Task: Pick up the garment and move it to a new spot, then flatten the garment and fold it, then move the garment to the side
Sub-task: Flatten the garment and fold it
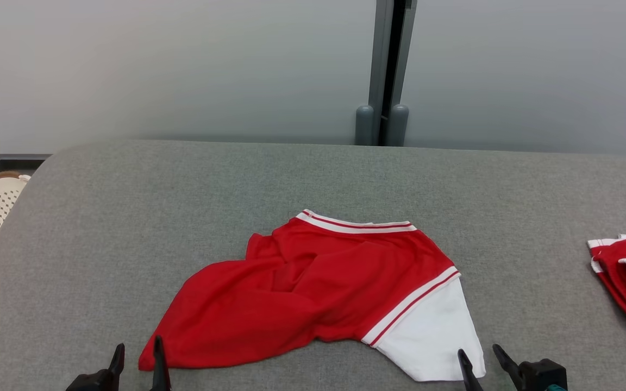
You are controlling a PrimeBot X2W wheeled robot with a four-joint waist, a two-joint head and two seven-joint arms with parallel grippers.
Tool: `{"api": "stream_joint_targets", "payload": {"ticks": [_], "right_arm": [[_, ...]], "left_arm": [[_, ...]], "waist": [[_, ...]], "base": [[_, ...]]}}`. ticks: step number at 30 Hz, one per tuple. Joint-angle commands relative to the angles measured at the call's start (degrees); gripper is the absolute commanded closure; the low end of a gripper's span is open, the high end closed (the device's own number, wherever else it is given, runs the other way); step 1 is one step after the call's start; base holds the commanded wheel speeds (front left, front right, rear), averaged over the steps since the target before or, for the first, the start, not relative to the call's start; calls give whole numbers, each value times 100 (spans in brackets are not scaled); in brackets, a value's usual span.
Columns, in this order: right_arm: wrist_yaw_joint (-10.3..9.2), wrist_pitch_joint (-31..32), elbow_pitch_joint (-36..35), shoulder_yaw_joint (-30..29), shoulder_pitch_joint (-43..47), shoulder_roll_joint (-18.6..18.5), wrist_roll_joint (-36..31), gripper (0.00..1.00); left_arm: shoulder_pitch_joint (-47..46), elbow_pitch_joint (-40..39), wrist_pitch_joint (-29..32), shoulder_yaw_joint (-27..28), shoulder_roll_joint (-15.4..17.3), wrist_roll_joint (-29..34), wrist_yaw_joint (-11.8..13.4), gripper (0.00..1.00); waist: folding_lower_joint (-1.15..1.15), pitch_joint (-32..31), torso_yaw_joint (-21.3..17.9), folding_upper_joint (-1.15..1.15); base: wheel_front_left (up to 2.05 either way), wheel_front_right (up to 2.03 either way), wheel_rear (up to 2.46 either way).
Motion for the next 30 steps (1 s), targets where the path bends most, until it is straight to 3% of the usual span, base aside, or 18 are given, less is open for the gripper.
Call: {"api": "stream_joint_targets", "payload": {"ticks": [1,8,10,13,15,21,30], "right_arm": [[0,-28,91,-48,-51,-18,-59,0],[0,4,1139,-11,-289,-11,-243,0],[16,70,1452,373,-329,37,-106,100],[27,67,1689,514,-438,44,34,100],[-4,47,1705,203,-503,-9,3,100],[-6,-4,1036,-756,-334,-36,-495,100],[-5,-14,551,-1160,-153,-22,-688,100]], "left_arm": [[-50,12,1,-11,-1,-24,-14,0],[-85,57,1,-140,-1,-66,0,0],[-76,70,1,-154,-2,-112,-22,0],[-46,157,1,-192,-2,-249,-63,0],[-20,232,1,-222,-3,-311,-83,0],[-1,604,1,-384,-4,-626,-171,0],[-168,902,1,-510,1,-906,-248,0]], "waist": [[-1,6,16,0],[-1,19,90,0],[-1,20,95,0],[-1,24,82,0],[-1,25,75,0],[-1,47,36,0],[-1,132,-30,0]], "base": [[0,0,0],[0,0,0],[0,0,0],[0,0,0],[0,0,0],[0,0,0],[0,0,0]]}}
